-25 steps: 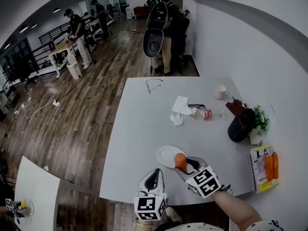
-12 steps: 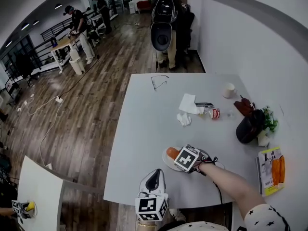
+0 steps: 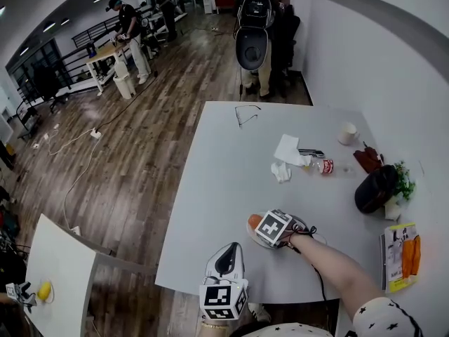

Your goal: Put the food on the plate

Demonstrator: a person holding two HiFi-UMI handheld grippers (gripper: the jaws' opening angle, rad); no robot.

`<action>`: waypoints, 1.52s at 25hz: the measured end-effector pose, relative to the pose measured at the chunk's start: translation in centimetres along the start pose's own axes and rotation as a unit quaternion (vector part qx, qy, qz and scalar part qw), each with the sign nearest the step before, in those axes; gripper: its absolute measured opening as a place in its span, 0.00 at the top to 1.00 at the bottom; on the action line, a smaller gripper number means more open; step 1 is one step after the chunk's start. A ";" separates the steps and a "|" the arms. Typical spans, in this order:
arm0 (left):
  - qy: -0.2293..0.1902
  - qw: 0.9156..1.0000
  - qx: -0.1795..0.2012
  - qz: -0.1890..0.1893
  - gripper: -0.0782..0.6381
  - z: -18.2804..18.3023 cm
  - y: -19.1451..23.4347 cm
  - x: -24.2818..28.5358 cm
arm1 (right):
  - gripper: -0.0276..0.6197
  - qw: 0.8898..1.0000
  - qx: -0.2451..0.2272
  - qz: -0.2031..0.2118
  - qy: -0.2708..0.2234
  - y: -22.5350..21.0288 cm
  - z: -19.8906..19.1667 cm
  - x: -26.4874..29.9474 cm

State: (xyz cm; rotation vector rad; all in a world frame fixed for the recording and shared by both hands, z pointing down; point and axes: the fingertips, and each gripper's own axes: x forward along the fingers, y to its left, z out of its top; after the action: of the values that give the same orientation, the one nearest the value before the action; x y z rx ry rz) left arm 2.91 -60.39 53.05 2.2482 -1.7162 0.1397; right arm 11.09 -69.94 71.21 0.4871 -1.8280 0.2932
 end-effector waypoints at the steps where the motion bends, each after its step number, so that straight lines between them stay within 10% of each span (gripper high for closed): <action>1: 0.001 1.000 0.000 0.001 0.88 0.0 0.0 -0.1 | 0.65 1.000 -0.001 0.001 0.001 0.0 -0.1 0.1; 7: 0.000 1.000 0.001 0.002 0.88 0.1 -0.2 -0.7 | 0.63 0.999 0.018 -0.005 -0.034 -0.1 0.4 -0.3; 12: 0.002 1.000 0.004 0.006 0.88 0.3 -0.7 -1.3 | 0.63 0.984 0.077 -0.046 -0.157 0.4 1.4 -4.1; 23: -0.011 1.000 -0.002 0.018 0.88 1.8 -1.8 -3.2 | 0.96 0.860 0.214 -0.025 -0.462 9.9 2.9 -19.2; 38: -0.005 1.000 0.004 0.014 0.88 2.1 -3.0 -5.4 | 0.96 0.853 0.211 -0.043 -0.476 12.3 2.9 -22.2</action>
State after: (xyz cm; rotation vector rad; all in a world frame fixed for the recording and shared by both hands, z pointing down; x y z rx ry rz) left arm 4.01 -55.34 49.12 2.2344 -1.7563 0.1435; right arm 8.45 -56.33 49.78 1.1707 -2.7041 0.4414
